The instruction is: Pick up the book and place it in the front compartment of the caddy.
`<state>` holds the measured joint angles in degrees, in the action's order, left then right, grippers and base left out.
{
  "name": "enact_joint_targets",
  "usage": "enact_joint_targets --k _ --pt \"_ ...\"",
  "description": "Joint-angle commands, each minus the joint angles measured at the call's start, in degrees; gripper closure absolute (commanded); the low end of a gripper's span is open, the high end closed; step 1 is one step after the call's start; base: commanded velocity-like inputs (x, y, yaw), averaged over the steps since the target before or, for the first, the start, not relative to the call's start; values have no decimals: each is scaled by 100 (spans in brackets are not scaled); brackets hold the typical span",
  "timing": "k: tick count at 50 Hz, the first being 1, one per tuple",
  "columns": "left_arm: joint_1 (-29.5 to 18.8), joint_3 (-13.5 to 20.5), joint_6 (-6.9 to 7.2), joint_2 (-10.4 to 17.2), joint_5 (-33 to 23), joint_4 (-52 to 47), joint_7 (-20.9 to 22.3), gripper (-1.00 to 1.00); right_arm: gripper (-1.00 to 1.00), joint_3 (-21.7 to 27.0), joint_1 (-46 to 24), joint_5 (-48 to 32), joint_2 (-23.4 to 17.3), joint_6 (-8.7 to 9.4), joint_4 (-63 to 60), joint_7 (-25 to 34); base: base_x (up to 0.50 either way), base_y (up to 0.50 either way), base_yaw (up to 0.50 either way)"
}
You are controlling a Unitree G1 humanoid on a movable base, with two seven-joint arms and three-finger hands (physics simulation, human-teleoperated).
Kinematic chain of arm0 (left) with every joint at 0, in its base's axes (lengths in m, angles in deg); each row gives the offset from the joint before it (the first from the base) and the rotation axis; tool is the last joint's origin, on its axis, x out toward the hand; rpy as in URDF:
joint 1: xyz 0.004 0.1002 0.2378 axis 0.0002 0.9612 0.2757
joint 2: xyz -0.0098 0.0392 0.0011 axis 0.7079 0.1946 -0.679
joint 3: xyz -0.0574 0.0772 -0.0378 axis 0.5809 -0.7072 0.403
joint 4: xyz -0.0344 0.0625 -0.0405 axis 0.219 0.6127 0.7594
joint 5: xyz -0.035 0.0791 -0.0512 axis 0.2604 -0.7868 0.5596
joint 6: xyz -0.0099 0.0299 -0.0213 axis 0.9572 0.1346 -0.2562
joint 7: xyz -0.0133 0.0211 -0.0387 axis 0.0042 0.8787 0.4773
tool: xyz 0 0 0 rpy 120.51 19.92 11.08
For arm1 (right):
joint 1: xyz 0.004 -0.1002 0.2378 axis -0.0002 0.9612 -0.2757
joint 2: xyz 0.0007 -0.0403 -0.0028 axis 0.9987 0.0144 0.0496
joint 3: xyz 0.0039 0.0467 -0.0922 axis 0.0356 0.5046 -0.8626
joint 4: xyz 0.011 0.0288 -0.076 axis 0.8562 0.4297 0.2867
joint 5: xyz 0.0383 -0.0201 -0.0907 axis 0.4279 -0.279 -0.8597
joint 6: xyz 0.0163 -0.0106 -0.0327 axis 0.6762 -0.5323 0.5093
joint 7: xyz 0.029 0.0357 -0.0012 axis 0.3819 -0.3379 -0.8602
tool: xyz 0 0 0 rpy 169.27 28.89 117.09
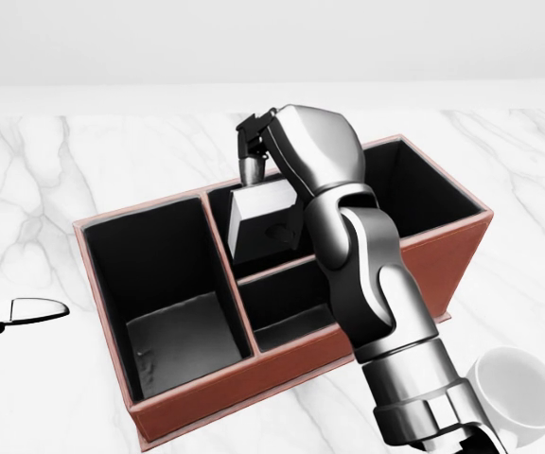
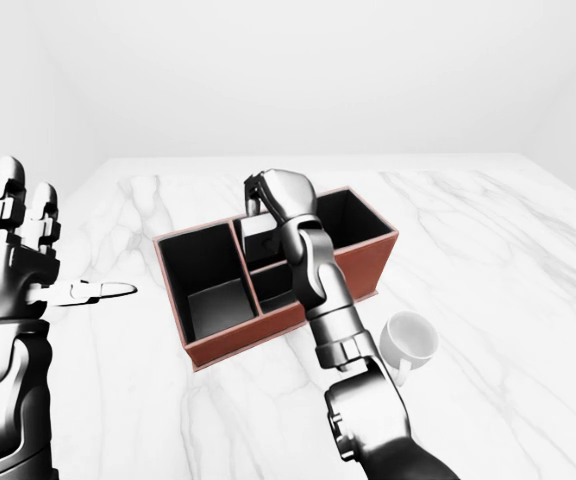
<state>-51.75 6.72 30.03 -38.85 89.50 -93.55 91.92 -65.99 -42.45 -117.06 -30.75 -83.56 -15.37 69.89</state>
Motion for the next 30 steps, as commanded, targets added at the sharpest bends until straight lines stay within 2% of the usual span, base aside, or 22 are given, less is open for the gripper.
enact_joint_targets --k 1,30 --pt "0 16 0 5 11 -40 -1 -100 100 -22 -168 -21 19 -209 369 -454 0 0 0" --pt "-3 9 0 4 4 2 -1 -100 100 32 -600 -57 -107 -616 1520 -1134 0 0 0"
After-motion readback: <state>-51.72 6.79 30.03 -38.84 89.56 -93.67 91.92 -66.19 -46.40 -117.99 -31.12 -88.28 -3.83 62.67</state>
